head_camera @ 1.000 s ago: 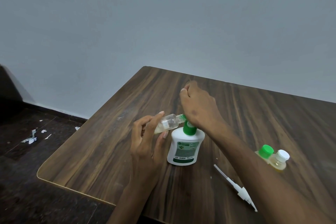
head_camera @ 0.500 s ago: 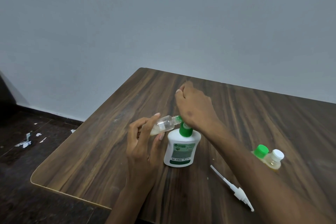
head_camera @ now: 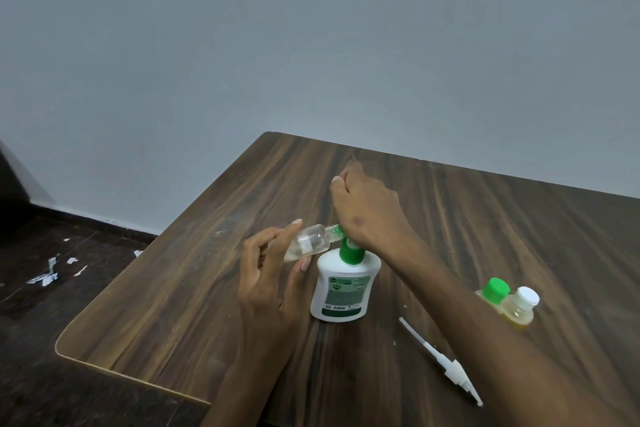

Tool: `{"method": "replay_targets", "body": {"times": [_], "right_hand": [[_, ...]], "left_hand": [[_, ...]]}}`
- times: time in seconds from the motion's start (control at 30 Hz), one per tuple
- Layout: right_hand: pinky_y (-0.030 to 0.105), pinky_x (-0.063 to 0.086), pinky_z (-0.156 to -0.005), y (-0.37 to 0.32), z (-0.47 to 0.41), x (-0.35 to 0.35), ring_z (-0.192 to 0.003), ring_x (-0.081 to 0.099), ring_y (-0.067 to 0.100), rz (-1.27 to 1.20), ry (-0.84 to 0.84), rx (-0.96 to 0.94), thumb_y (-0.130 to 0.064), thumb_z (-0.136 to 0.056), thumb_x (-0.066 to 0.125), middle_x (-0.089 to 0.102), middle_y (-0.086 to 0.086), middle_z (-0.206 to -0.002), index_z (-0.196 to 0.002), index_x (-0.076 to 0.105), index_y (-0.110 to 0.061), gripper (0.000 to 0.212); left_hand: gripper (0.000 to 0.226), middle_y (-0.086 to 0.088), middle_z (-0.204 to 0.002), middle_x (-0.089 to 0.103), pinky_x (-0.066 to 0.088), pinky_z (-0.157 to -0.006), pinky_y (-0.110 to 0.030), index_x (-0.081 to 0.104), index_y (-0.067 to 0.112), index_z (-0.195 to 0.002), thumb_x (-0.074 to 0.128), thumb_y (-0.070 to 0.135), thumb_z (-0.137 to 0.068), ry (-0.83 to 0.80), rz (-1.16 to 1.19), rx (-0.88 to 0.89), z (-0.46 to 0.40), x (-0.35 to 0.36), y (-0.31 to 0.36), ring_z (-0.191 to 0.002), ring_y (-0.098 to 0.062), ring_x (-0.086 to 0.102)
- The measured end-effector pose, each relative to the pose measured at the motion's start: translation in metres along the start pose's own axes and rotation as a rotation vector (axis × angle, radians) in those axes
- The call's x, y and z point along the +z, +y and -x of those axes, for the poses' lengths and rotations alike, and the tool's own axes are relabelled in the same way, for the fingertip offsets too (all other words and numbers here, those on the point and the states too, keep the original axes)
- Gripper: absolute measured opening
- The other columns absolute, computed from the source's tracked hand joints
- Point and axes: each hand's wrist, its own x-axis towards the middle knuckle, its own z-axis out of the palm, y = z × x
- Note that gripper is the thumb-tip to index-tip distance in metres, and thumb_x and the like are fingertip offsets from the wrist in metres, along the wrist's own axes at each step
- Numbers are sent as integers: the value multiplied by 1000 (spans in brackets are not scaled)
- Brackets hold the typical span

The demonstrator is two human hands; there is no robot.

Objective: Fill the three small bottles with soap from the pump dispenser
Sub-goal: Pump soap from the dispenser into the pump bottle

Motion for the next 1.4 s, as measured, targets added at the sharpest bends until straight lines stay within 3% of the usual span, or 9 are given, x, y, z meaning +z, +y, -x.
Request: {"method": "replay_targets", "body": {"times": [0.17,0.3,0.67,1.4], "right_hand": [[52,43,-102,1,1,4,-81,59,17,4,-20,31,-37,-108,25,63,-2,-91,-115,49,-19,31],[50,41,-100,-1,0,-1,-81,58,18,26,19,-17,-37,-108,25,64,-2,-92,-117,49,-17,32],[51,41,-105,1,1,4,-83,60,16,7,-9,24,-39,-109,25,64,-2,-94,-119,50,-19,34],[50,40,-103,1,-2,2,-76,56,11,-2,9,-14,-41,-109,24,62,-6,-86,-115,50,-19,34]], "left_hand": [[40,-10,-130,55,43,-97,-7,63,18,-144,58,24,-105,3,3,4,-1,1,-1,-123,0,53],[40,-9,-130,55,44,-97,-9,64,19,-143,59,25,-105,3,15,-9,1,0,0,-121,-7,56],[40,-11,-130,56,41,-97,-5,63,20,-143,58,23,-103,12,-4,4,0,0,1,-123,3,51],[41,-7,-133,56,42,-101,-9,64,19,-144,62,16,-104,-9,-17,-7,2,1,-3,-125,-10,55]]}}
